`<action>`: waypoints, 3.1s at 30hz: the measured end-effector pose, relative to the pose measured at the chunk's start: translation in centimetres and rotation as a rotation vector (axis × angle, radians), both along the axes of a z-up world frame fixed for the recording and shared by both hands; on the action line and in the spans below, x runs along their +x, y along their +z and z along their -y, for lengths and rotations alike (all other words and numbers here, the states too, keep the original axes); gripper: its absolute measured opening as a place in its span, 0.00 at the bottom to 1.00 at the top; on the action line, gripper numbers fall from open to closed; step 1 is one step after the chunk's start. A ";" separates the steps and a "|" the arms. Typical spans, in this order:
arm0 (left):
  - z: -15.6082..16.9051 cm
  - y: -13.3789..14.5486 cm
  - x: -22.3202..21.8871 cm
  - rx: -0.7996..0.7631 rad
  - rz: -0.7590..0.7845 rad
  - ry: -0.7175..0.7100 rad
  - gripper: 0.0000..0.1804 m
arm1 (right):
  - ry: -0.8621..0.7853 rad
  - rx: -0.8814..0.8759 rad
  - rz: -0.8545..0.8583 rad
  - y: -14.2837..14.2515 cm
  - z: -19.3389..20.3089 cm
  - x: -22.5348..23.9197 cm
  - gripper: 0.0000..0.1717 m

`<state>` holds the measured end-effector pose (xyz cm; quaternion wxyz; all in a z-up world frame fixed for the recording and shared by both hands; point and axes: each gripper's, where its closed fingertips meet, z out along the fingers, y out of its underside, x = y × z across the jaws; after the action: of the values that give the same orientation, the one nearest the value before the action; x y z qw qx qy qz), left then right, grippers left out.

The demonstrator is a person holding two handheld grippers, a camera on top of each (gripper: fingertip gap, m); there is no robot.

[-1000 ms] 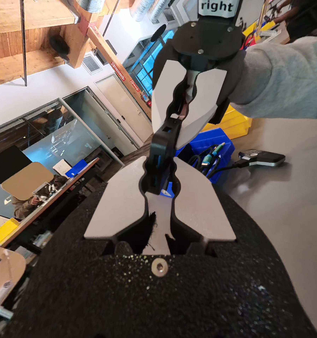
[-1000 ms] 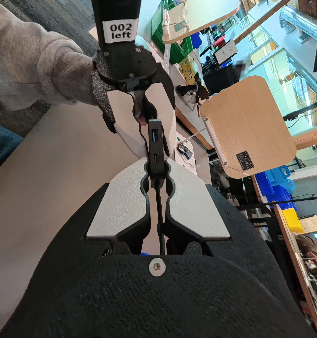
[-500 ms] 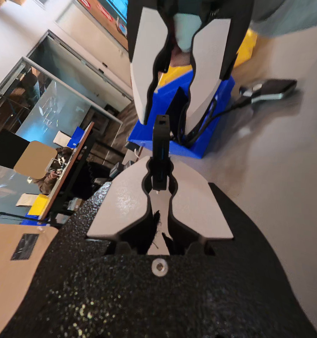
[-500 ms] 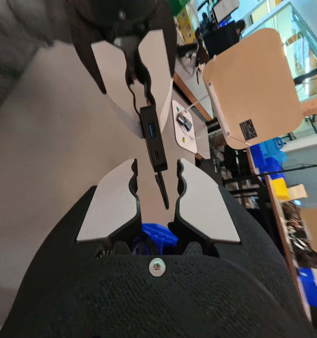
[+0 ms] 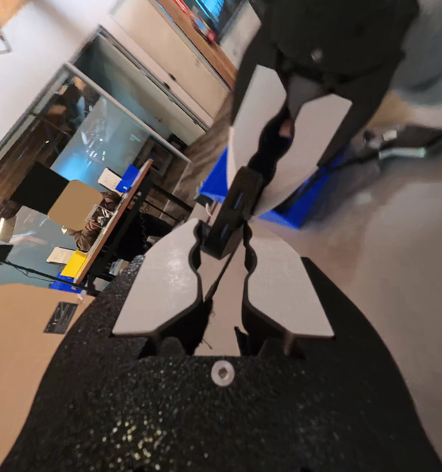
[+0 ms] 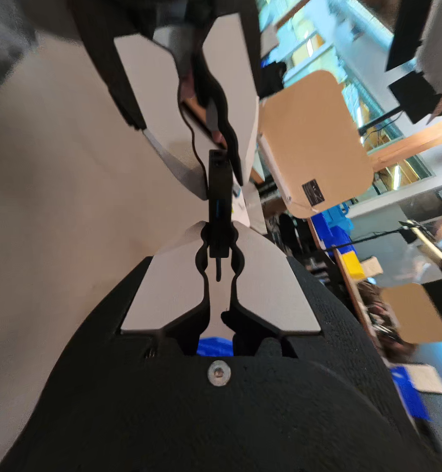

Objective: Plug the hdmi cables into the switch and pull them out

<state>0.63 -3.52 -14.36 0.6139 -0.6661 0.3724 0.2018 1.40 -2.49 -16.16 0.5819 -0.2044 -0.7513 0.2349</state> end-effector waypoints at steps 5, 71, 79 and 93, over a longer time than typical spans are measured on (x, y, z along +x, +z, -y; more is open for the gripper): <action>0.7 1.5 0.3 0.027 0.217 -0.089 0.30 | 0.114 -0.238 -0.098 1.3 0.1 0.2 0.07; -7.5 5.8 -4.6 0.140 0.209 -0.409 0.08 | -0.658 -0.221 0.825 -11.7 -15.1 16.4 0.17; -7.1 6.0 -4.9 0.146 0.220 -0.419 0.08 | -0.683 -0.121 0.823 -12.0 -15.9 16.5 0.08; -6.7 6.0 -4.5 0.139 0.236 -0.455 0.08 | -0.631 -0.059 0.365 -6.0 -16.8 12.4 0.07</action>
<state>-3.88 3.13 -8.34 0.7269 -0.5405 0.4236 0.0045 13.80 14.31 -22.19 0.4761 -0.4811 -0.7357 0.0249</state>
